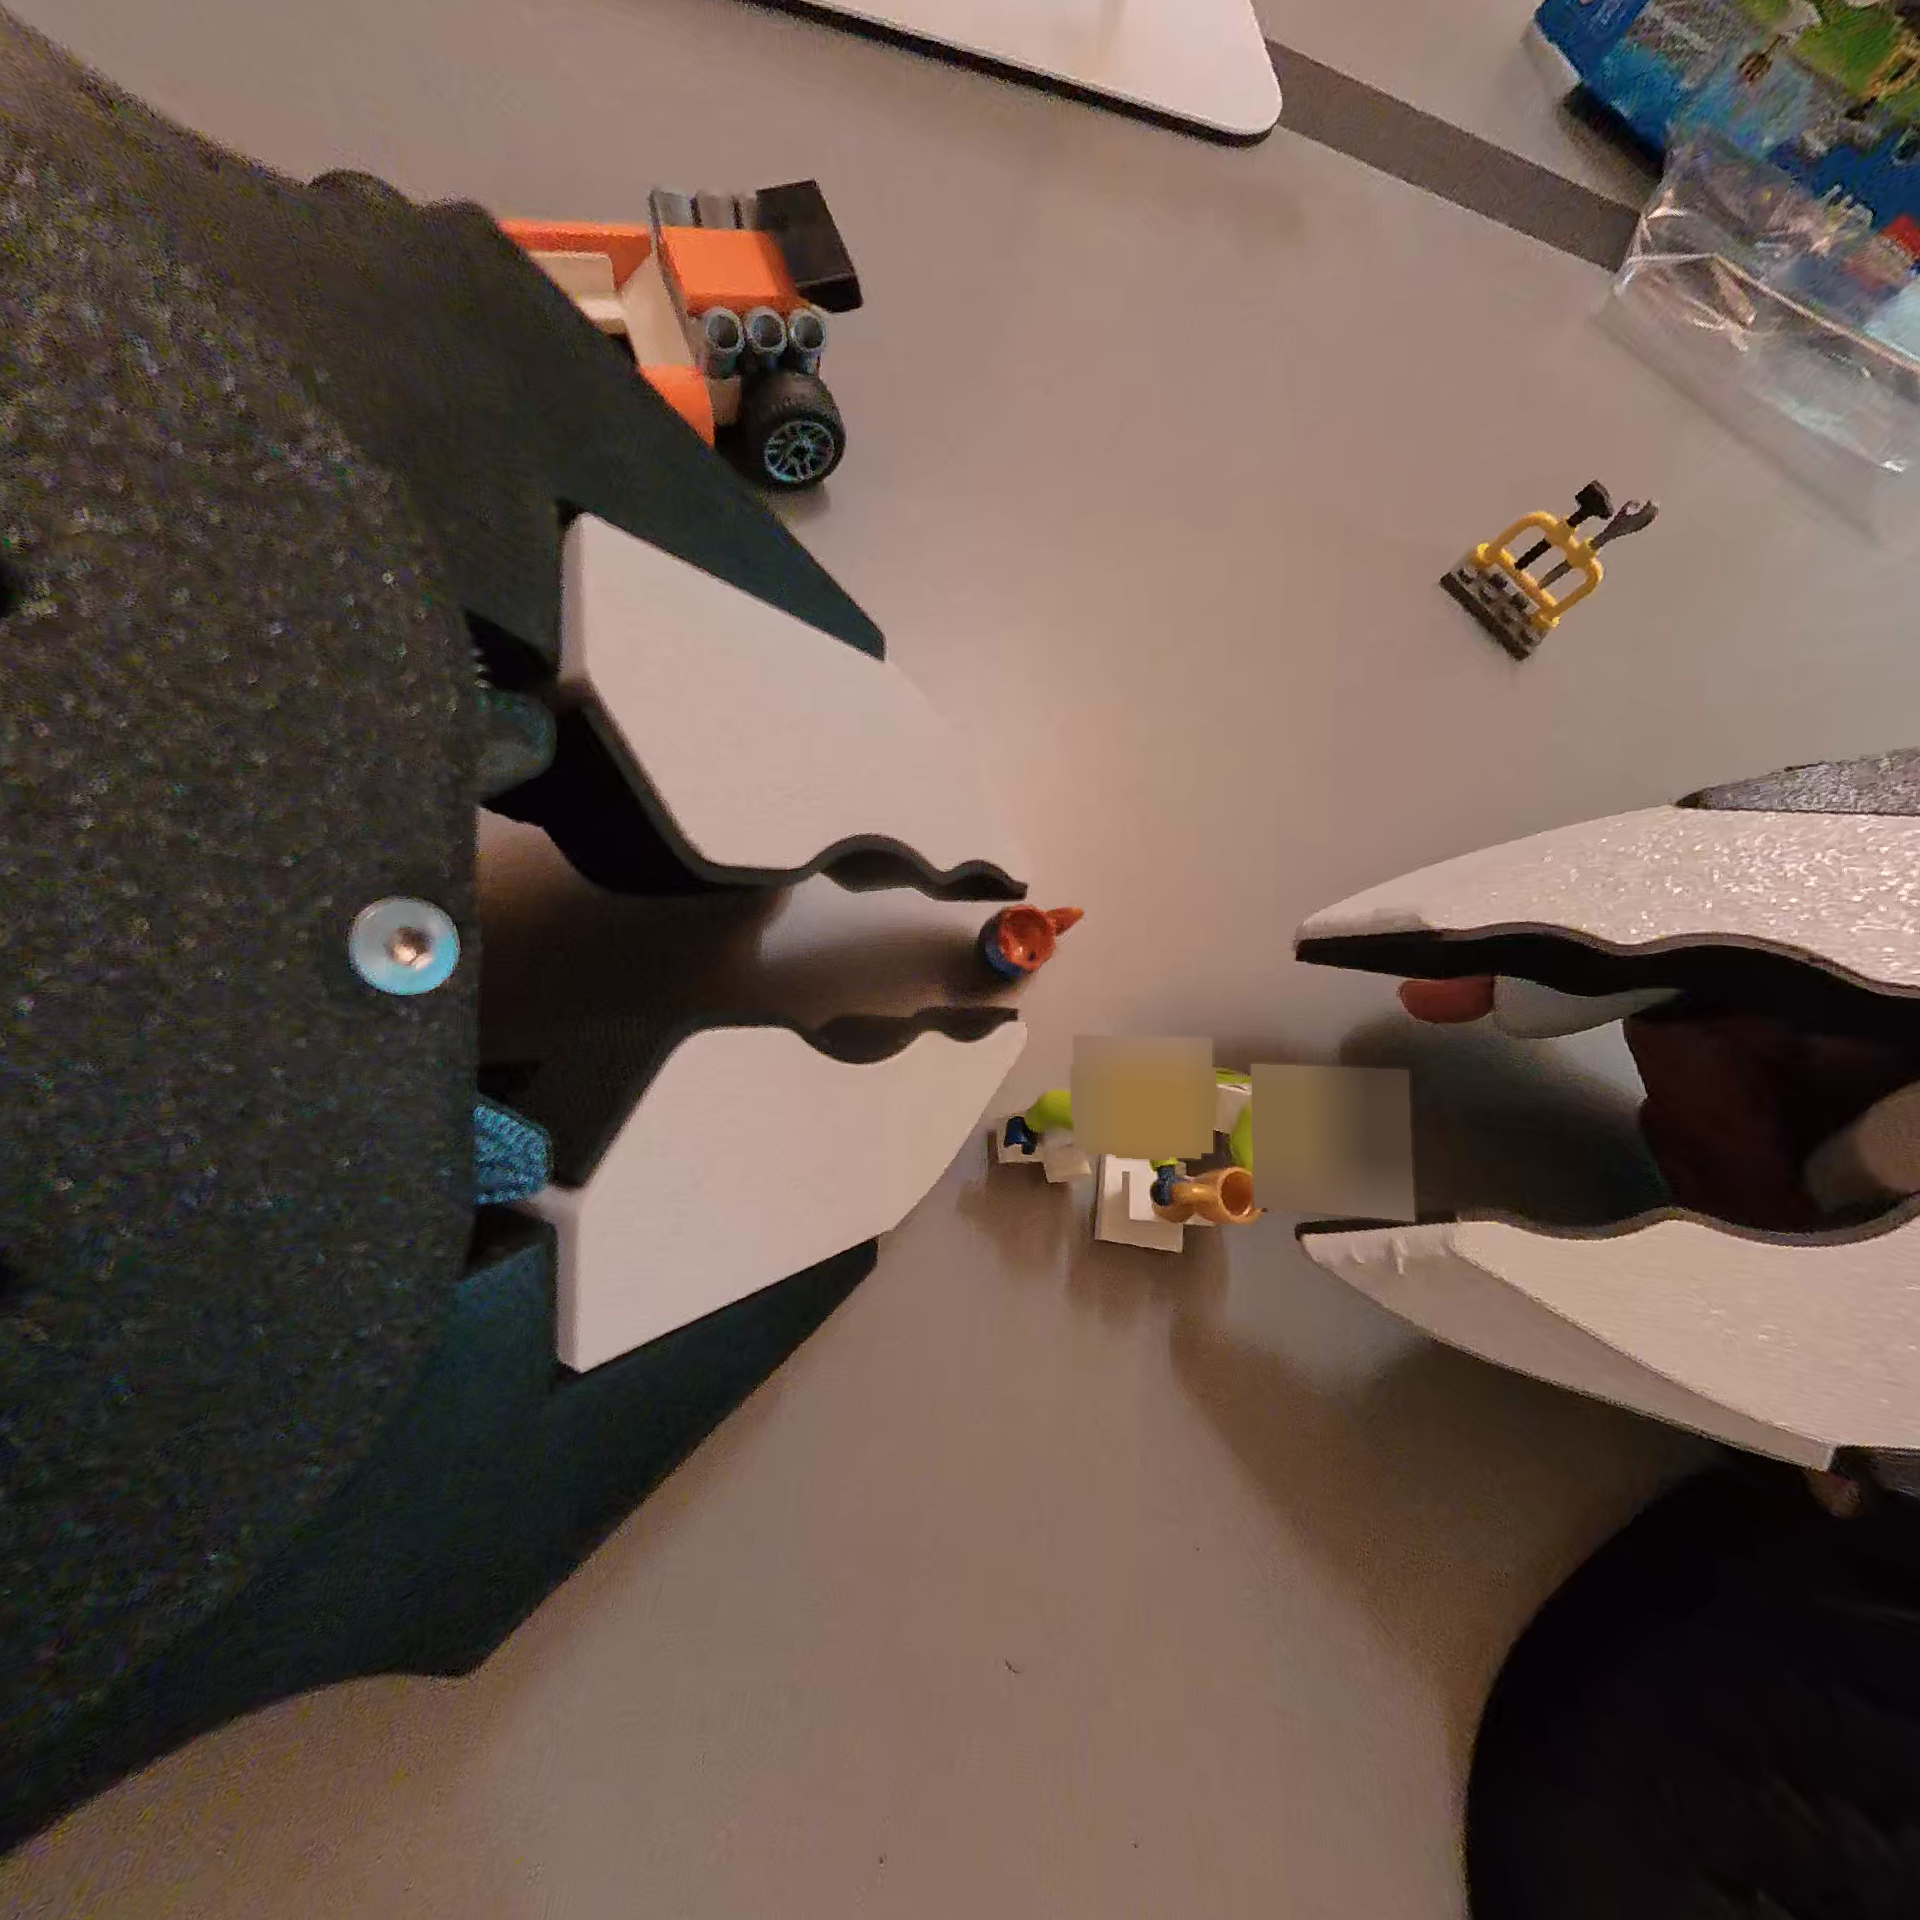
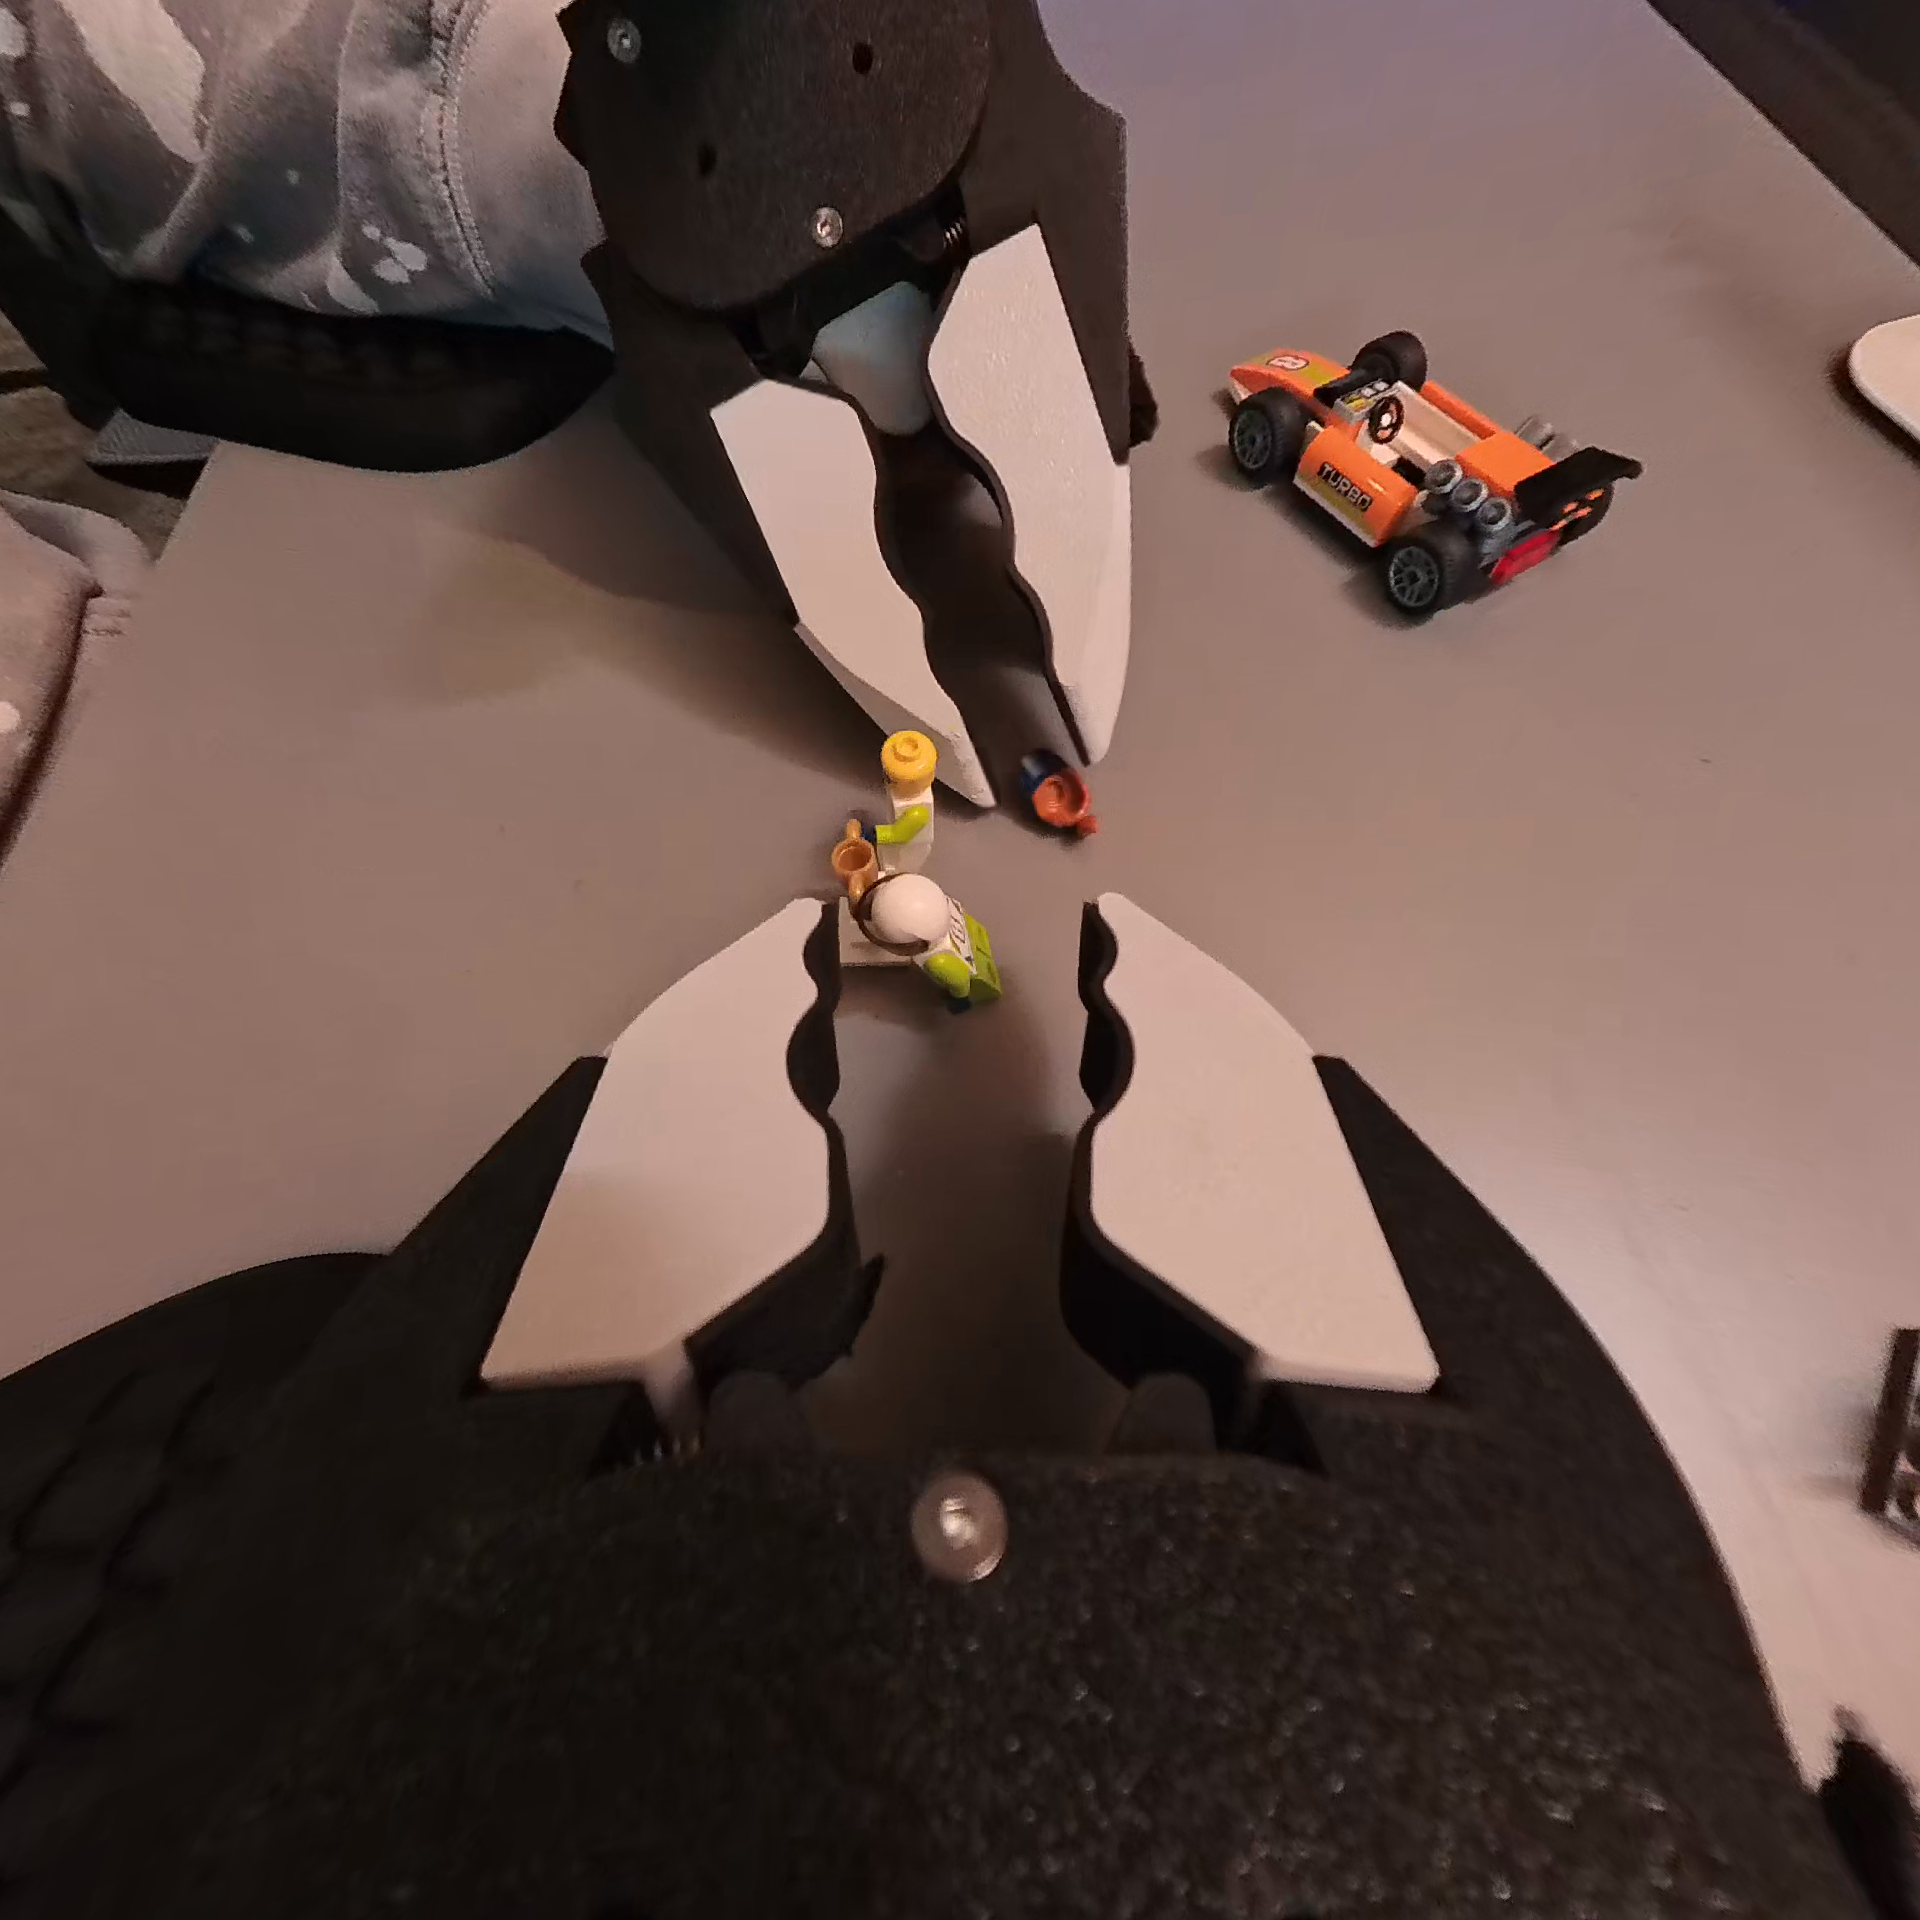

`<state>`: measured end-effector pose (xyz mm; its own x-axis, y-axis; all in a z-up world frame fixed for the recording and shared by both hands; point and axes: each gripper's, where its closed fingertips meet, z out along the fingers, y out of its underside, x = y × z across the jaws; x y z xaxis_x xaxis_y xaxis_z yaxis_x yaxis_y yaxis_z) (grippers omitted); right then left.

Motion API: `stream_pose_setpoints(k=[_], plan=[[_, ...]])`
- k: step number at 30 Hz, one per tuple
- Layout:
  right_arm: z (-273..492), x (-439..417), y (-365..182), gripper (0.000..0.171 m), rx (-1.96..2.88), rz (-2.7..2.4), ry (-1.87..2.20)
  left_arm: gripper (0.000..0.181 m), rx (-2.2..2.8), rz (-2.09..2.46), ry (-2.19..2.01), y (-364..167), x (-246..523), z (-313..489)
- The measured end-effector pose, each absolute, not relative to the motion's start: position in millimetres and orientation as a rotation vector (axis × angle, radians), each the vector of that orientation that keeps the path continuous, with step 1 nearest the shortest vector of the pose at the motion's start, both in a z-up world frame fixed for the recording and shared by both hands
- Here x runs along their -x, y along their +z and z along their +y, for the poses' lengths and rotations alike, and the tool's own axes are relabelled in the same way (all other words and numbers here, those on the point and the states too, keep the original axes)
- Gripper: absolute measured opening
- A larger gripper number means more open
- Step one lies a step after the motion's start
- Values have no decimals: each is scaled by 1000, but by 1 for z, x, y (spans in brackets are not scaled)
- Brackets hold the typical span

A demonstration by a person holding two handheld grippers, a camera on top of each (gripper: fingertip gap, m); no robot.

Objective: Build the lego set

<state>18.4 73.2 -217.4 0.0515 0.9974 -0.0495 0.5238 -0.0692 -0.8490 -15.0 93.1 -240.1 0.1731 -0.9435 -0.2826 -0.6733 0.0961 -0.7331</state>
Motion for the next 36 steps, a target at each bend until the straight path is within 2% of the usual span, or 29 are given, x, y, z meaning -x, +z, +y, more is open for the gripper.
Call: stream_pose_setpoints(k=[23,28,36], plan=[[72,-19,-231,44,1689,-1600,833,12,1639,1511,-352,-230,18,103],[77,-17,-219,42,1676,-1514,895,12,1690,1232,-773,-191,15,99],[82,-8,-156,33,1484,-1209,1130,11,1628,776,-1574,-135,14,78]])
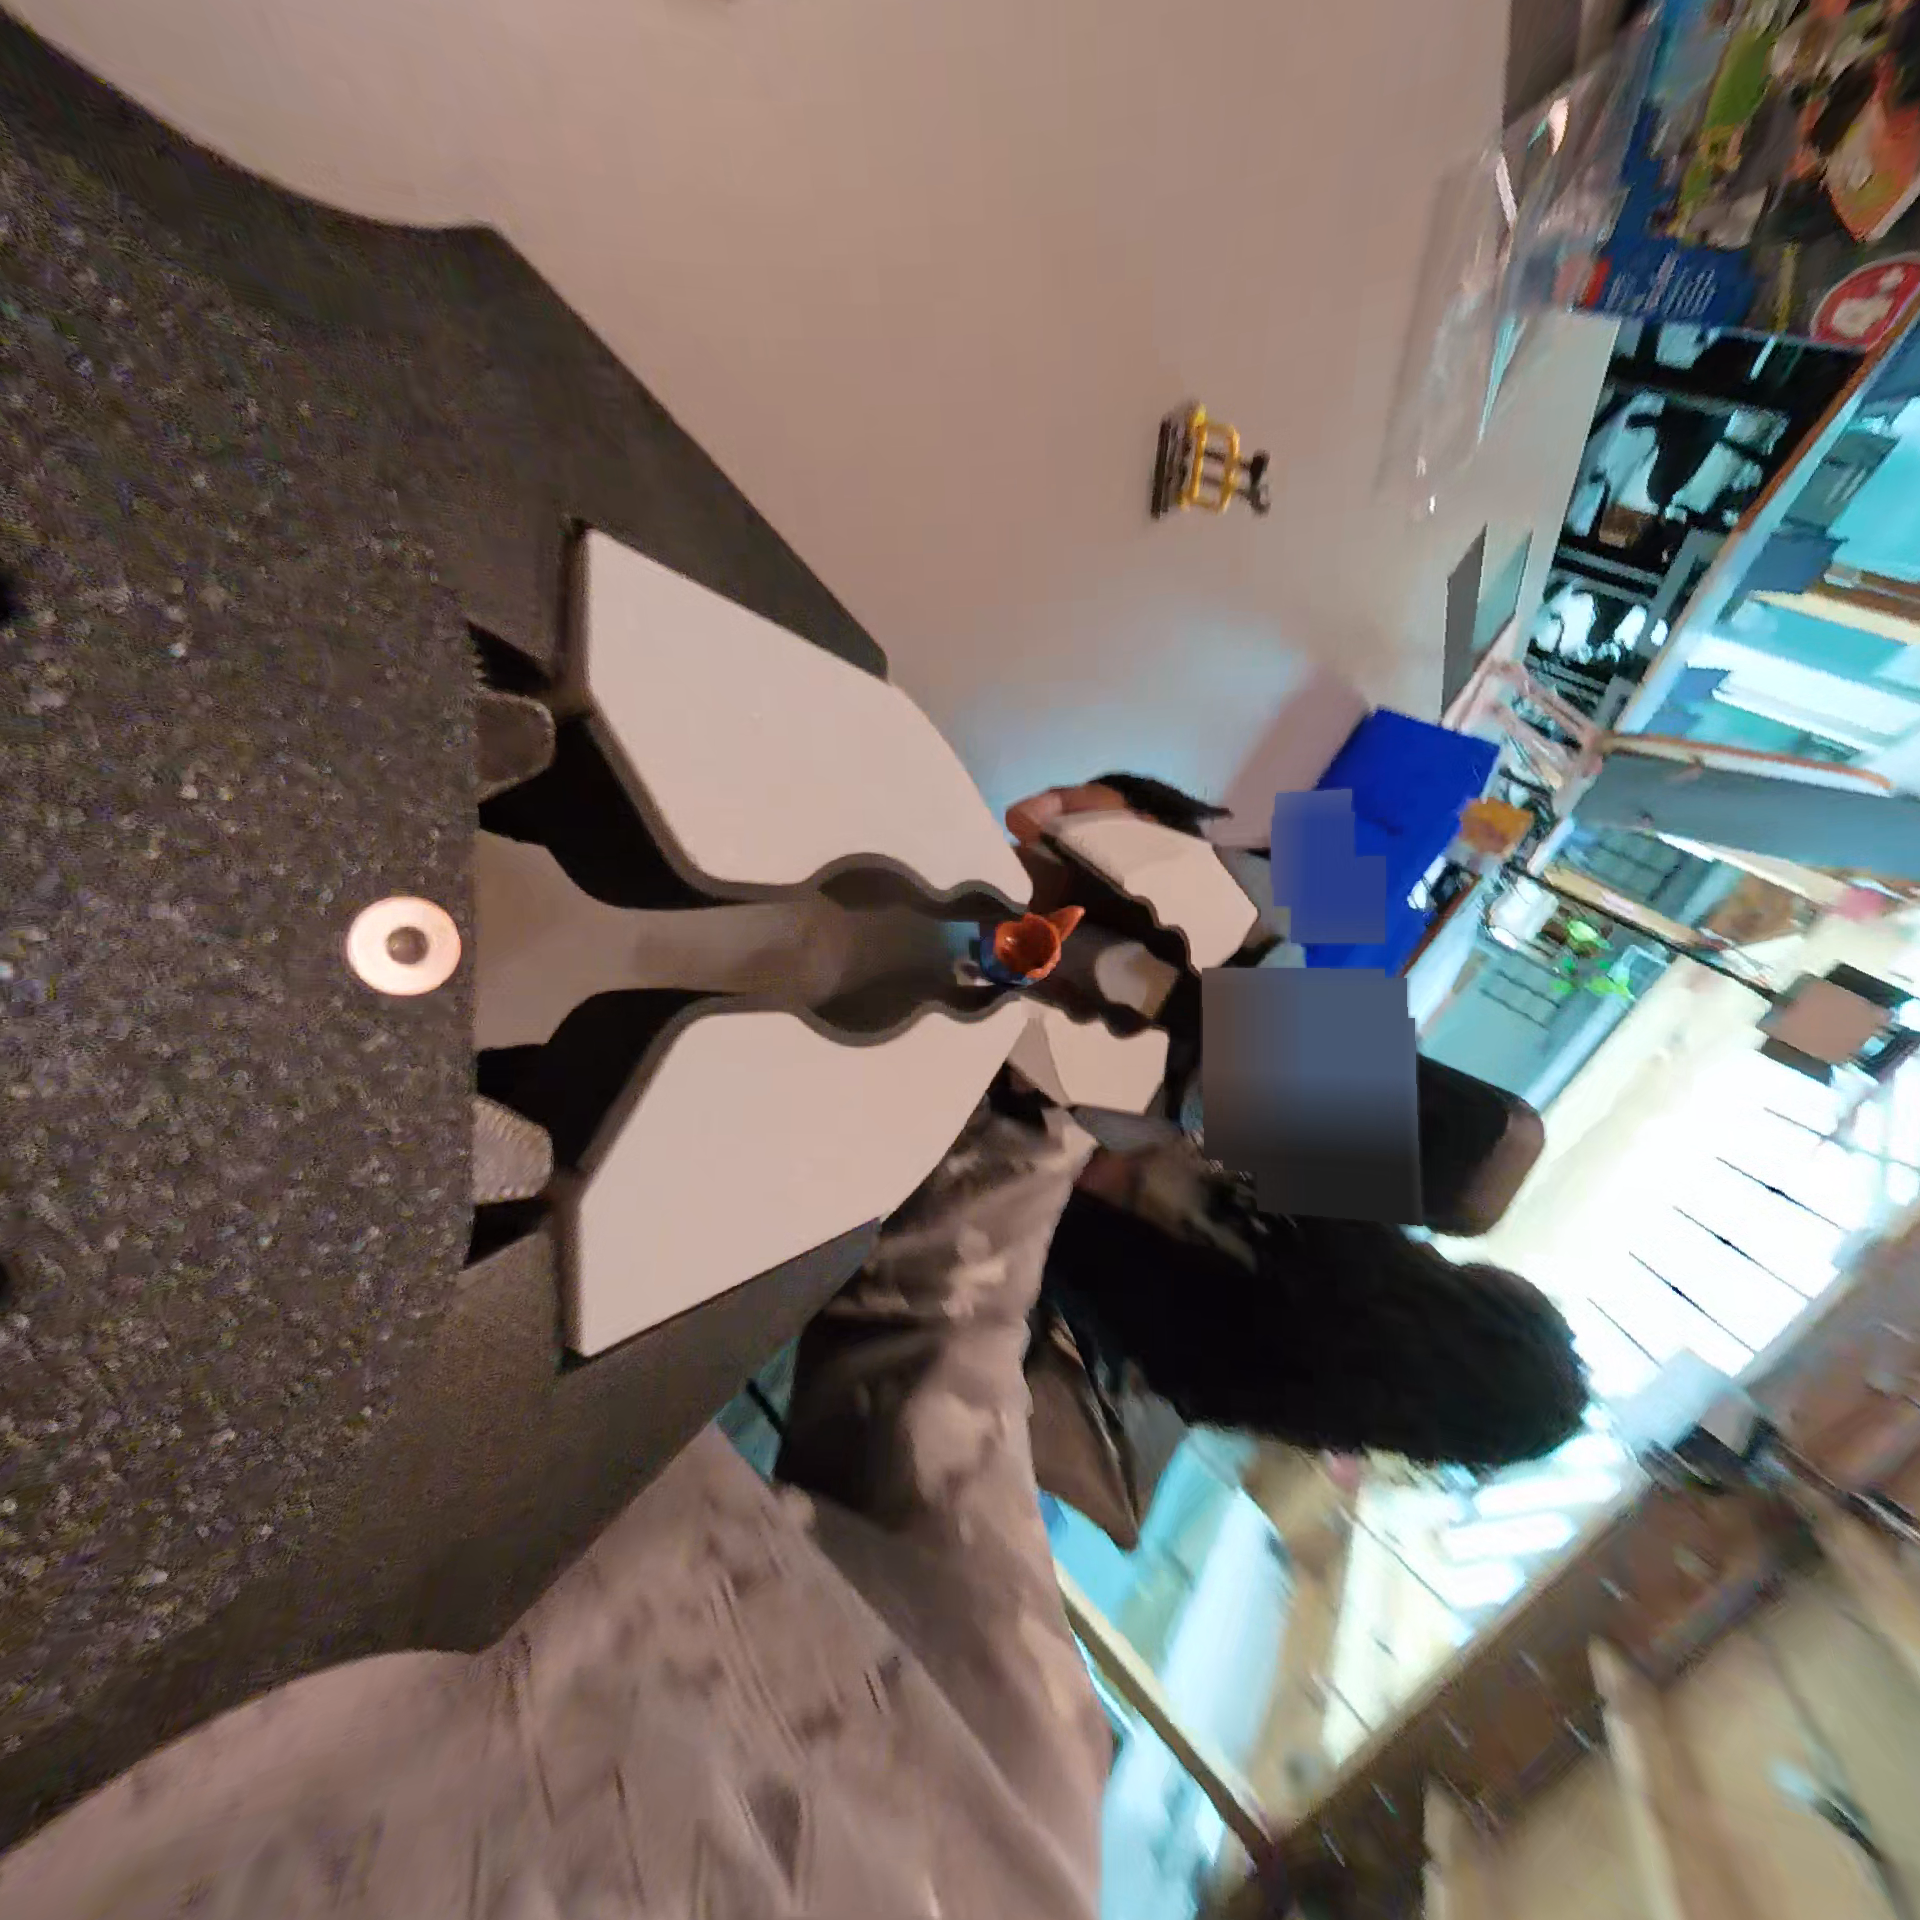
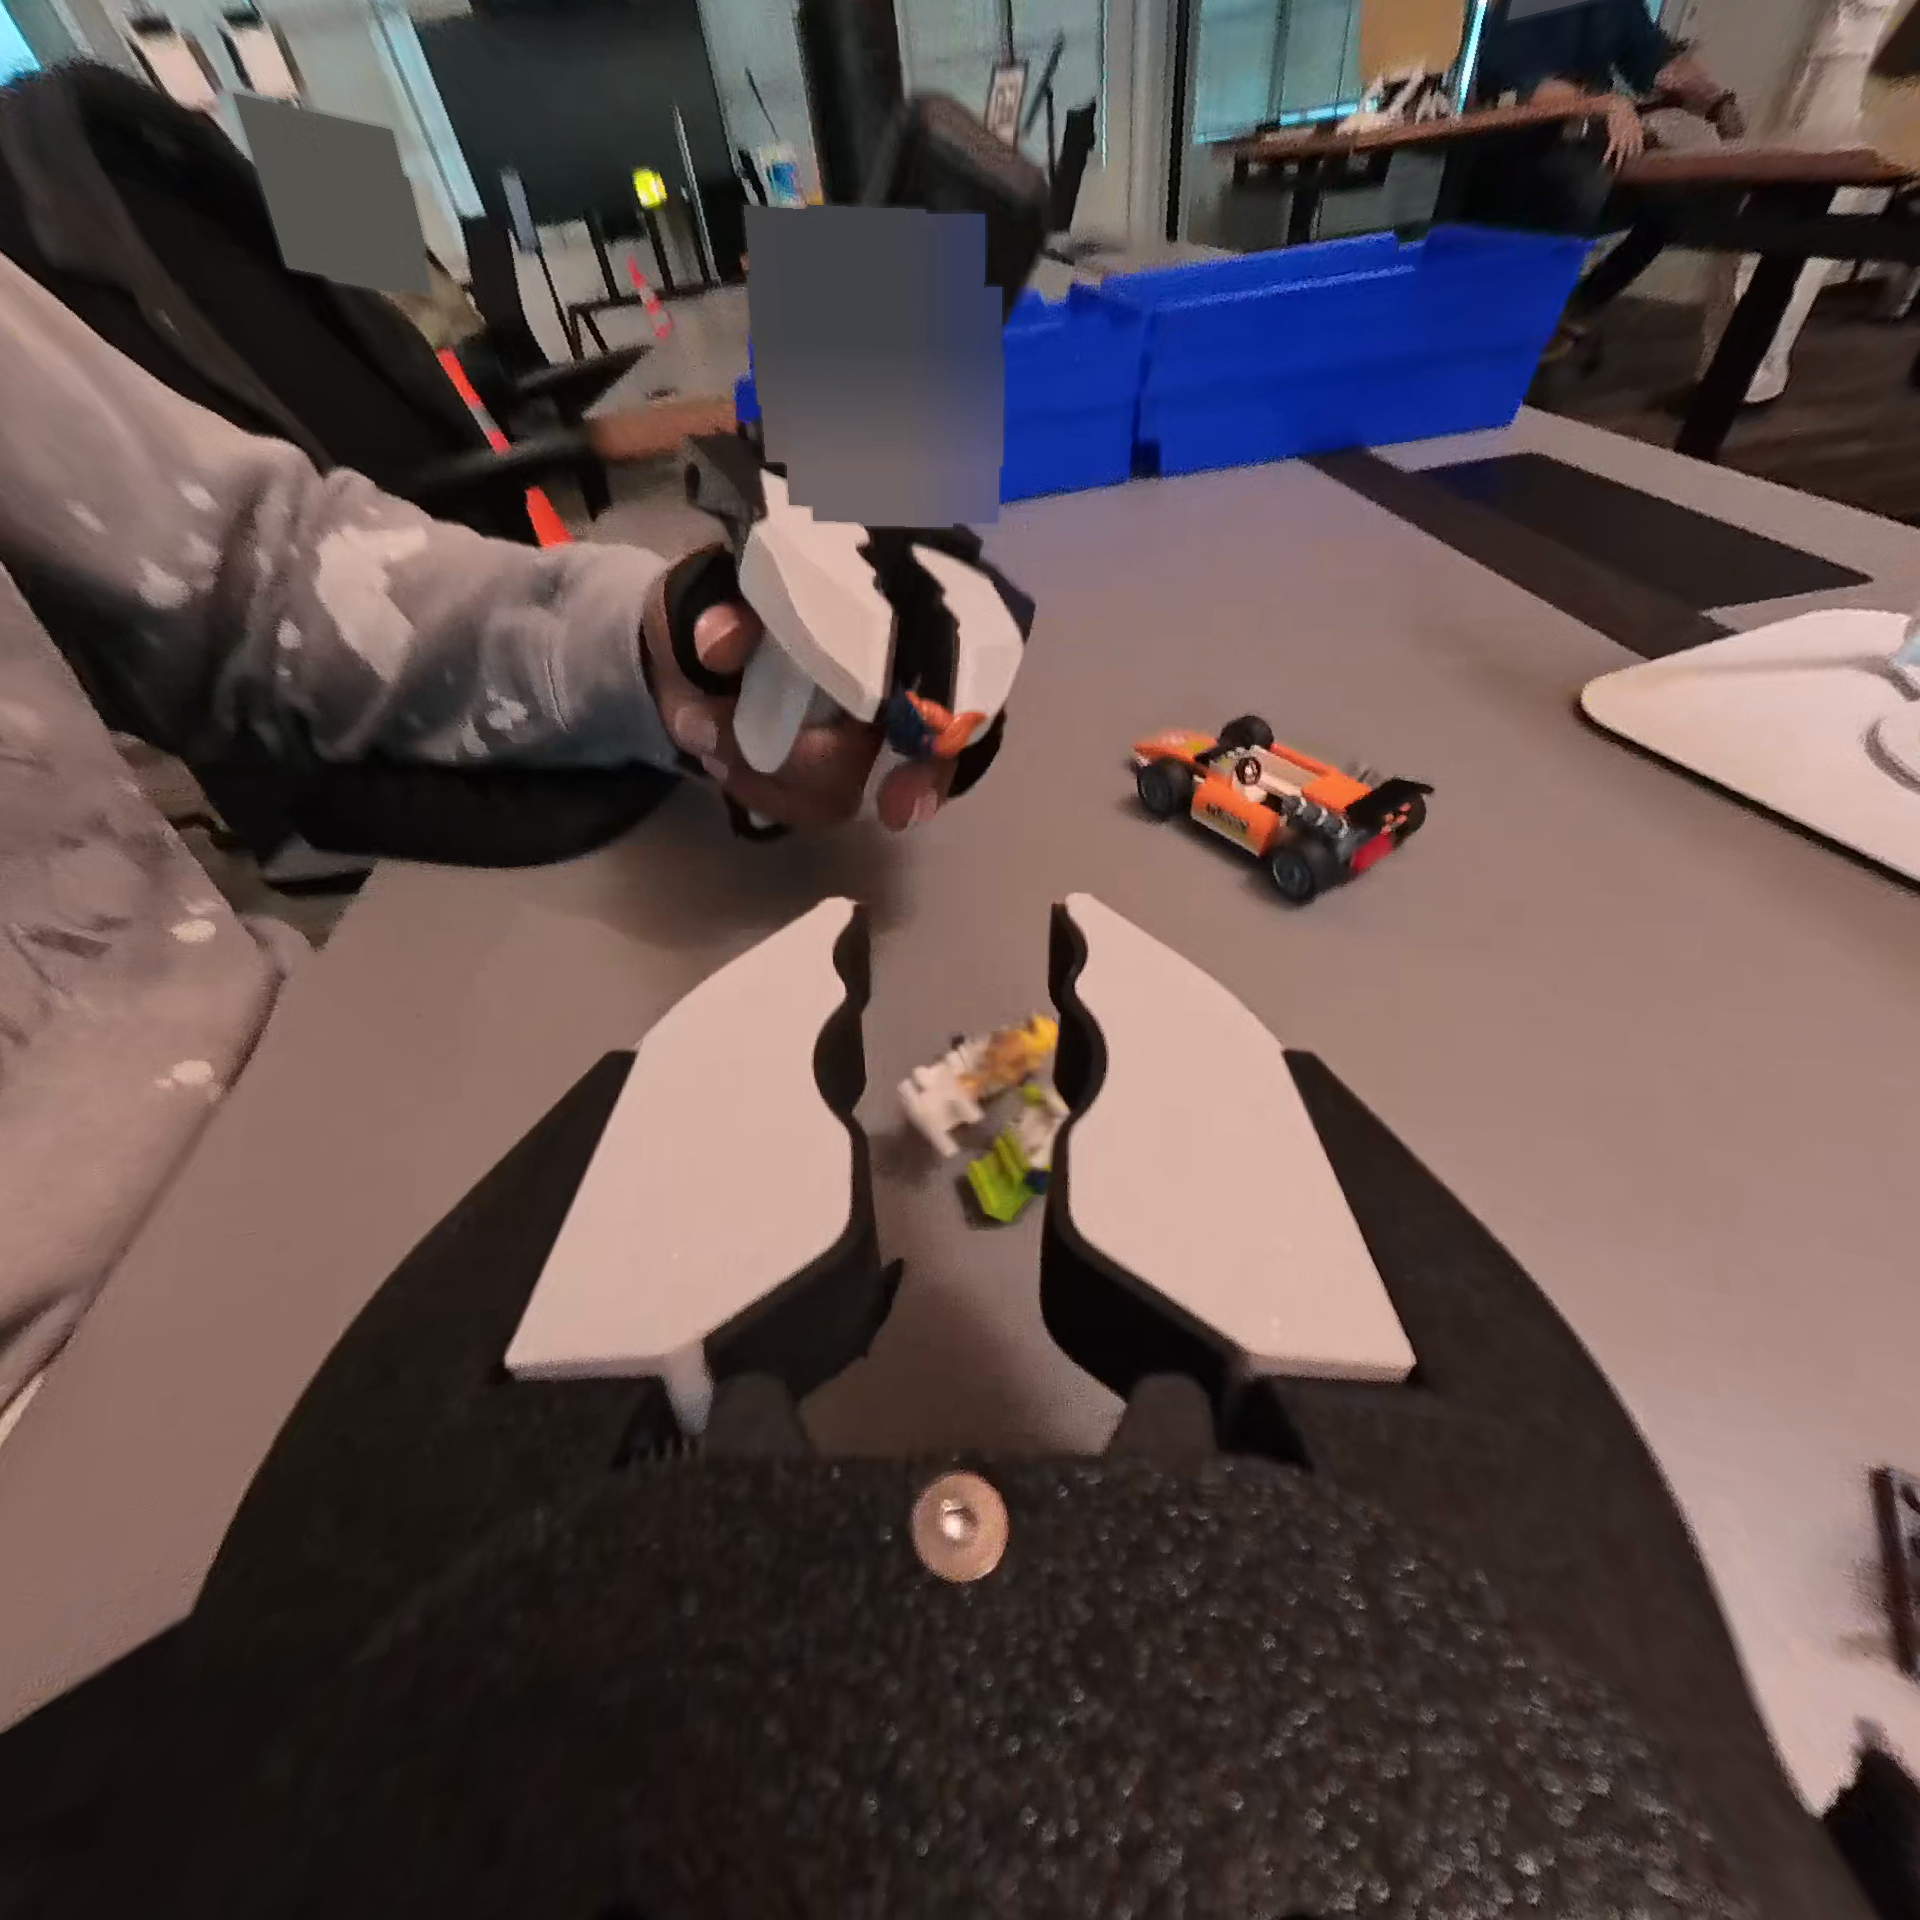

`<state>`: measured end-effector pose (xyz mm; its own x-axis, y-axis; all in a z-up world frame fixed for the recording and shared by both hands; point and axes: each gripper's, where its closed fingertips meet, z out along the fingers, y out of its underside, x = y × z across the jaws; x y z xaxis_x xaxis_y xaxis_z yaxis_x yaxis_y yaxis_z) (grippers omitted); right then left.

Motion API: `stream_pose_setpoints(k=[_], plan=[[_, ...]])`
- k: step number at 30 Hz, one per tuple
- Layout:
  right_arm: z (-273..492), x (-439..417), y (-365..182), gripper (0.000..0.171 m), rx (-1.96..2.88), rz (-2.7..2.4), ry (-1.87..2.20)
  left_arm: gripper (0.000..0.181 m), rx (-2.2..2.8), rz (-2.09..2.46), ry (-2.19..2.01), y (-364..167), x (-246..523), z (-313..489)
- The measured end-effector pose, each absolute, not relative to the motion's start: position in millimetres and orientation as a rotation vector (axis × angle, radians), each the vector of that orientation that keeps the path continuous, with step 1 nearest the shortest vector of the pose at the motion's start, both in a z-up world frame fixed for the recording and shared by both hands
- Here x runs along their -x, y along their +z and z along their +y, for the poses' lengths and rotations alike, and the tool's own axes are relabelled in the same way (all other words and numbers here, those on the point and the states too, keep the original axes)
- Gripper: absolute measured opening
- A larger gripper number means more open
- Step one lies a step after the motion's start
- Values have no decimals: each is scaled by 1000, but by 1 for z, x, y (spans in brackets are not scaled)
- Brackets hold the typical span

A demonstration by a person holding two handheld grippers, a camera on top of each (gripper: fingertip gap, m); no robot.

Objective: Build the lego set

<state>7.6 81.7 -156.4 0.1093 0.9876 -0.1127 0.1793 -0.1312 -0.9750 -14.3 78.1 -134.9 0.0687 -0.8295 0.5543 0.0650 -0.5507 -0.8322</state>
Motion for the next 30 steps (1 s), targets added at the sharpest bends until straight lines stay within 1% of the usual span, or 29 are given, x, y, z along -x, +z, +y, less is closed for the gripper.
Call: stream_pose_setpoints(k=[2,7,12,15,17,25,30], plan=[[82,-7,-160,33,1492,-1220,1108,11,1627,731,-1648,-134,13,76],[90,-7,-186,34,1579,-1274,993,11,1633,709,-1587,-136,19,85],[101,-10,-191,31,1624,-1226,942,11,1679,675,-1568,-144,21,89],[105,-10,-195,24,1629,-1238,860,11,1707,640,-1566,-147,23,93],[103,-7,-199,23,1606,-1276,792,11,1717,631,-1565,-149,23,94],[121,-12,-203,19,1649,-1213,664,11,1753,649,-1561,-158,20,92],[110,-3,-212,19,1615,-1335,578,11,1788,642,-1563,-164,18,94]])
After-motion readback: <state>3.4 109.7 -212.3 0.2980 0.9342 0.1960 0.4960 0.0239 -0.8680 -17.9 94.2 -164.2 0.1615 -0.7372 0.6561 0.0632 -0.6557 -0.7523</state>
